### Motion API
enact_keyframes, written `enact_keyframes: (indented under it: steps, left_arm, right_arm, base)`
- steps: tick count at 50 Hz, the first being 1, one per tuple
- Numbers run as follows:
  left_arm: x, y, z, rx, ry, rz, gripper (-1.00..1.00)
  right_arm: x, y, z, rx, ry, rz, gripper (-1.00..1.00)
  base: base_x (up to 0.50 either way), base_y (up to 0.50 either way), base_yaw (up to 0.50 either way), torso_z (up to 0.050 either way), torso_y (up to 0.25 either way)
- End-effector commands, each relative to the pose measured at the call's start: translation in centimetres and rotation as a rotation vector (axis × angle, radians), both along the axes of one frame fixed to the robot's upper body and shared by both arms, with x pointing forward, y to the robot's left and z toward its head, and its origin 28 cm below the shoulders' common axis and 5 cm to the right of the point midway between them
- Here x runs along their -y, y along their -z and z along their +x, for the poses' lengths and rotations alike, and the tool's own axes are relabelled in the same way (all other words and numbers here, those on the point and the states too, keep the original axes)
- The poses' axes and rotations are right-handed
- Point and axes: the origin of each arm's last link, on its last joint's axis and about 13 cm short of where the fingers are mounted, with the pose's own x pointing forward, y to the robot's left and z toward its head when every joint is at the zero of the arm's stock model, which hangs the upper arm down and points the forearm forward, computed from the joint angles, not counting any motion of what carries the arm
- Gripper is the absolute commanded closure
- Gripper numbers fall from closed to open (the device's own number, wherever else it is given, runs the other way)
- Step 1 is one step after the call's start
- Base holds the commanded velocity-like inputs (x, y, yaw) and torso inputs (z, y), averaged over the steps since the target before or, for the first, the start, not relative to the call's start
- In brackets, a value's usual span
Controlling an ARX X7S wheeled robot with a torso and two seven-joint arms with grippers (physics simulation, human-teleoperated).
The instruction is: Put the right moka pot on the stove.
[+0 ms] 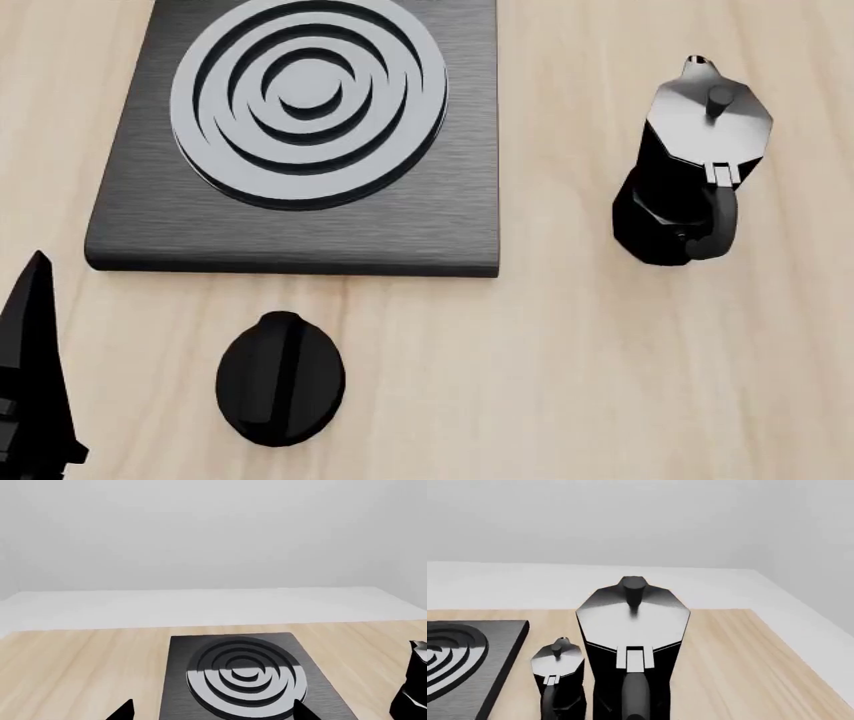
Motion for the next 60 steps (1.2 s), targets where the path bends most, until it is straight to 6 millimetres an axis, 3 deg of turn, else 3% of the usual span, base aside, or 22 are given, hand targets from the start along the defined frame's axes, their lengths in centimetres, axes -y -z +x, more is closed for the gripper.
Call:
enact_keyframes:
  steps: [1,19,60]
  left_arm:
    - [0.0,0.0,0.0,0.006,0.001,0.000,-1.00]
    - [0.0,0.1,0.1,0.004,0.006,0.000,-1.00]
    - [0.1,0.0,-0.2,0.010,0.012,0.002,-1.00]
  right_arm:
    - [-1.0,-0.4,-1.6,0.031,0.001,-0.042,1.00]
    - [-2.8,-0.4,-2.5,0.039,-0.067,-0.060,1.00]
    - [-7.2,1.6,-1.0,-0.004,-0.326,-0.084,1.00]
  base:
    - [0.00,0.00,0.00,0.000,0.000]
    - [0.00,0.00,0.00,0.000,0.001]
    - [0.00,0.00,0.00,0.000,0.000]
